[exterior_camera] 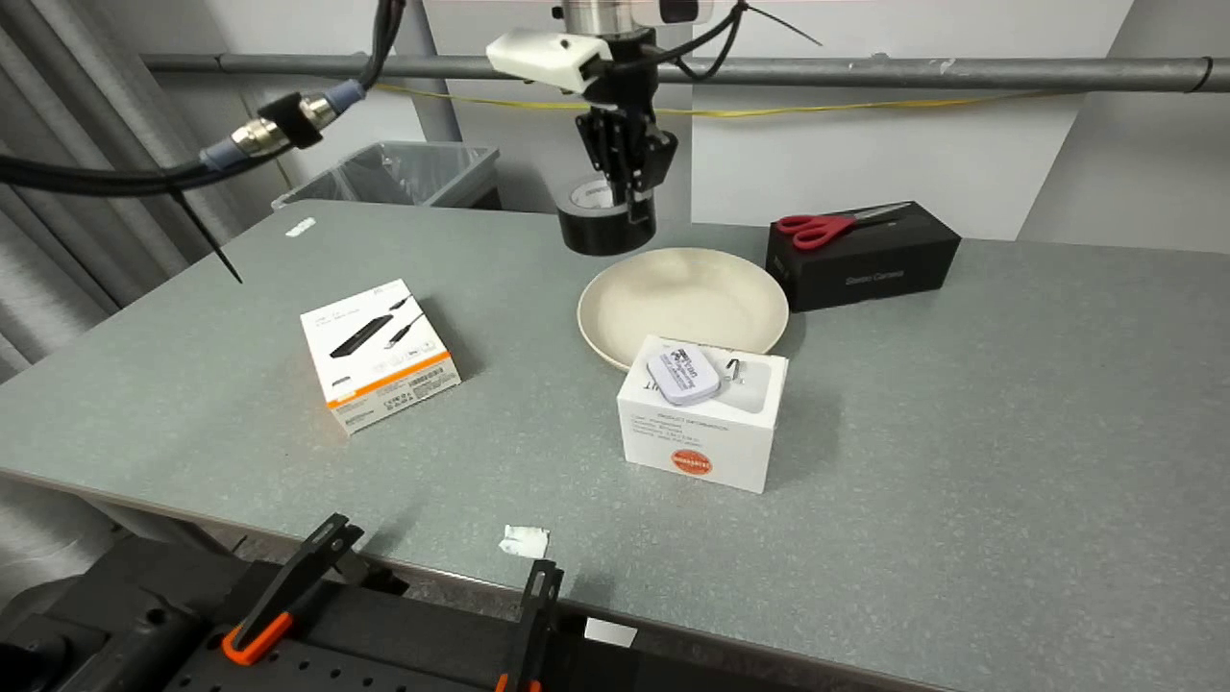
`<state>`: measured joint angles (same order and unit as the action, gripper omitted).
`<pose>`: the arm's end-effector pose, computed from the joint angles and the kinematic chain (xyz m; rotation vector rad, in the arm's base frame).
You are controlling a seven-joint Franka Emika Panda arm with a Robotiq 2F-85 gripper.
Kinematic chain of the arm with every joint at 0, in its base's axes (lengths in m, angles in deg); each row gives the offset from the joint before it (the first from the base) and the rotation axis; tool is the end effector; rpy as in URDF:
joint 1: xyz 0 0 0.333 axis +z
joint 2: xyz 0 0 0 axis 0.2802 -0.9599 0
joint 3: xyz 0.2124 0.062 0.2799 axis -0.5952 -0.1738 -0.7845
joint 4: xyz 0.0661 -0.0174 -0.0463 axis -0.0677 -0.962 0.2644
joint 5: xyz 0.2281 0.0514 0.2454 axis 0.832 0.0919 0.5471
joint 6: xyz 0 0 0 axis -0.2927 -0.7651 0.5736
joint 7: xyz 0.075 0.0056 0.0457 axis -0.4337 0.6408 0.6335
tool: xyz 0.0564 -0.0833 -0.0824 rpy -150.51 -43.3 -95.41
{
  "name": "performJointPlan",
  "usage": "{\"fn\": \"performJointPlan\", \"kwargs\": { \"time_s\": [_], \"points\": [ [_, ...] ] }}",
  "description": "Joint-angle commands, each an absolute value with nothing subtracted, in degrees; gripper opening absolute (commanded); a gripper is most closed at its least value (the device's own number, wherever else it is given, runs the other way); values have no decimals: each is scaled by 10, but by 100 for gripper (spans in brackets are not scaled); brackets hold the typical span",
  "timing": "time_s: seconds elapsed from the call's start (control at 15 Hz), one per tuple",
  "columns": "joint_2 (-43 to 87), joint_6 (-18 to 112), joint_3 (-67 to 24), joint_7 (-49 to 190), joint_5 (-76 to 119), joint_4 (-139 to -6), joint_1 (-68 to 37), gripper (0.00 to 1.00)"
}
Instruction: Put the masking tape on the plate
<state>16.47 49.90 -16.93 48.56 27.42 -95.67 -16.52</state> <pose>0.5751 -0.0801 0.3192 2.9607 -0.9824 0.0113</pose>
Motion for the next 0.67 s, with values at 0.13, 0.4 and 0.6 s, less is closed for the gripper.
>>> {"fn": "performJointPlan", "kwargs": {
  "time_s": [0.13,0.4,0.6],
  "points": [
    [124,500,-155,485,310,-946,-207,6],
    [78,501,-151,468,329,-919,-216,6],
    [43,494,-150,458,337,-892,-217,6]
  ]
}}
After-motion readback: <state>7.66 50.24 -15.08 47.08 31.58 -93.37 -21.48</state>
